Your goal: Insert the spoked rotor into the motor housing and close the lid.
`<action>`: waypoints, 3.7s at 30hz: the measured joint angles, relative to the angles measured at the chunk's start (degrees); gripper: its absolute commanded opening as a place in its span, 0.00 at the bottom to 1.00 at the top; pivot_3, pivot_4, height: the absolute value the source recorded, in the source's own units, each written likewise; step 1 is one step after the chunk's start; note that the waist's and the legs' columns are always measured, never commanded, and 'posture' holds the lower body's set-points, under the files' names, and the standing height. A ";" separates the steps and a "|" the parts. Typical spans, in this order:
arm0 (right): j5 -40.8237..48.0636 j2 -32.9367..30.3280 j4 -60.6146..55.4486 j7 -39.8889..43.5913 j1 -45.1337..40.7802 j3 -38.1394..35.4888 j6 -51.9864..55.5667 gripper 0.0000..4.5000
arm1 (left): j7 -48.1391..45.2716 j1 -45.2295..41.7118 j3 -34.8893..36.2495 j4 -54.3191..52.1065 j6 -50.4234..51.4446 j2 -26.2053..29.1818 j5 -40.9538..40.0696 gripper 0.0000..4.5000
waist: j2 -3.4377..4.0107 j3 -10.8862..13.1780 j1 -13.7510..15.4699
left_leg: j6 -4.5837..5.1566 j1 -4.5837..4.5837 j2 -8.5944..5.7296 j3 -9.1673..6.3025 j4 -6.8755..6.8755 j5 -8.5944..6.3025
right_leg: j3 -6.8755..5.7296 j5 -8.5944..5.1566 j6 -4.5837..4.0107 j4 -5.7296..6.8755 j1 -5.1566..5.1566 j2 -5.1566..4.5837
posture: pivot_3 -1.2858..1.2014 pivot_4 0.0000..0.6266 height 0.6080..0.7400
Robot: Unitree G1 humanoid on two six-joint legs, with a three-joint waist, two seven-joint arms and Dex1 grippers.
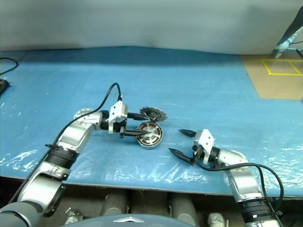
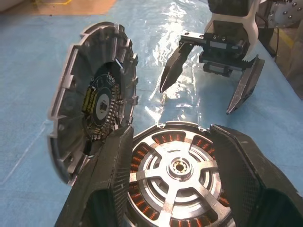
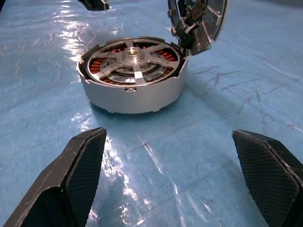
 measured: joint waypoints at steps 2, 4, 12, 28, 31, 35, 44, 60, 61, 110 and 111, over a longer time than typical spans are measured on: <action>-0.04 0.03 -1.27 -0.59 -0.39 0.12 1.26 1.00 | 0.06 1.07 0.42 -1.43 1.02 0.45 -0.87 0.60 | 0.00 0.00 0.02 | 0.00 -0.01 0.00 0.00 0.00 0.00 | 0.00 0.00 0.00 0.00 0.00 0.00 | 0.52 0.24 1.00; -0.04 0.02 -2.37 -0.85 -0.93 0.16 2.68 1.00 | 0.07 2.45 1.14 -3.29 2.20 1.40 -1.93 0.60 | 0.00 0.00 0.01 | -0.01 0.00 0.01 0.00 -0.01 0.00 | 0.00 0.00 0.00 0.00 0.00 0.00 | 0.52 0.24 1.00; 0.55 -0.81 -4.05 -0.63 -3.21 0.05 6.41 1.00 | 2.73 8.06 1.32 -6.65 2.83 2.91 -1.69 0.60 | 0.00 0.00 0.08 | -0.17 0.01 0.00 0.00 -0.02 -0.10 | -0.01 0.00 0.00 0.00 0.00 0.00 | 0.52 0.24 1.00; 5.25 -5.20 -7.42 5.93 -1.46 -0.18 8.31 0.19 | 7.02 10.82 1.22 -8.69 2.80 2.49 -1.15 0.61 | 0.00 0.00 0.02 | -0.04 0.02 0.01 0.00 -0.01 -0.03 | 0.00 -0.01 0.01 0.00 0.00 0.01 | 0.52 0.24 1.00; 4.57 -5.01 -7.16 5.30 -2.60 -0.17 8.14 0.19 | 7.06 10.91 1.24 -8.69 2.46 2.83 -1.15 0.61 | 0.00 0.00 -0.01 | -0.02 0.01 0.01 0.00 -0.02 -0.01 | 0.00 -0.01 0.01 -0.01 0.00 0.01 | 0.52 0.24 1.00; 4.06 -4.29 -7.13 3.35 -5.07 0.09 9.83 0.19 | 7.05 11.12 1.29 -8.69 2.11 2.91 -1.33 0.61 | 0.00 0.00 0.00 | -0.02 0.02 0.01 0.00 -0.02 0.00 | 0.00 -0.01 0.00 0.00 0.00 0.01 | 0.52 0.24 1.00; 3.03 -3.30 -6.54 1.25 -5.54 1.85 12.12 0.19 | 6.88 11.56 1.38 -7.10 -0.02 3.23 -1.33 0.61 | 0.00 0.00 0.00 | -0.05 0.03 0.01 0.00 -0.02 -0.02 | 0.00 -0.01 0.00 0.01 0.00 0.01 | 0.52 0.24 1.00; 1.89 -2.42 -1.87 1.18 -5.60 1.83 8.15 0.19 | 7.06 12.38 1.39 -5.16 -2.97 3.56 -0.60 0.61 | 0.00 0.00 -0.01 | -0.04 0.02 0.01 0.00 0.00 -0.02 | 0.01 -0.01 0.00 0.03 0.00 0.01 | 0.52 0.24 1.00; 1.88 -2.42 -1.84 1.18 -5.63 1.83 8.08 0.19 | 7.07 12.38 1.39 -4.89 -3.15 3.57 -0.58 0.61 | 0.00 0.00 -0.01 | -0.03 0.02 0.01 0.00 0.00 -0.01 | 0.01 -0.01 0.00 0.03 0.00 0.01 | 0.52 0.24 1.00; -0.15 -0.31 1.74 -2.65 -9.33 1.65 5.53 0.19 | 12.35 14.31 3.38 -12.68 1.46 4.88 -0.68 0.61 | 0.01 -0.01 -0.07 | -0.02 0.02 0.02 0.00 0.04 0.01 | 0.01 0.00 -0.01 0.07 0.00 0.03 | 0.52 0.24 1.00; -0.17 -0.22 1.74 -2.78 -9.35 1.66 5.60 0.19 | 12.35 14.49 3.38 -12.74 1.46 4.88 -0.68 0.61 | 0.01 0.00 -0.06 | -0.02 0.02 0.02 0.00 0.04 0.01 | 0.01 0.00 -0.01 0.07 0.00 0.03 | 0.52 0.24 1.00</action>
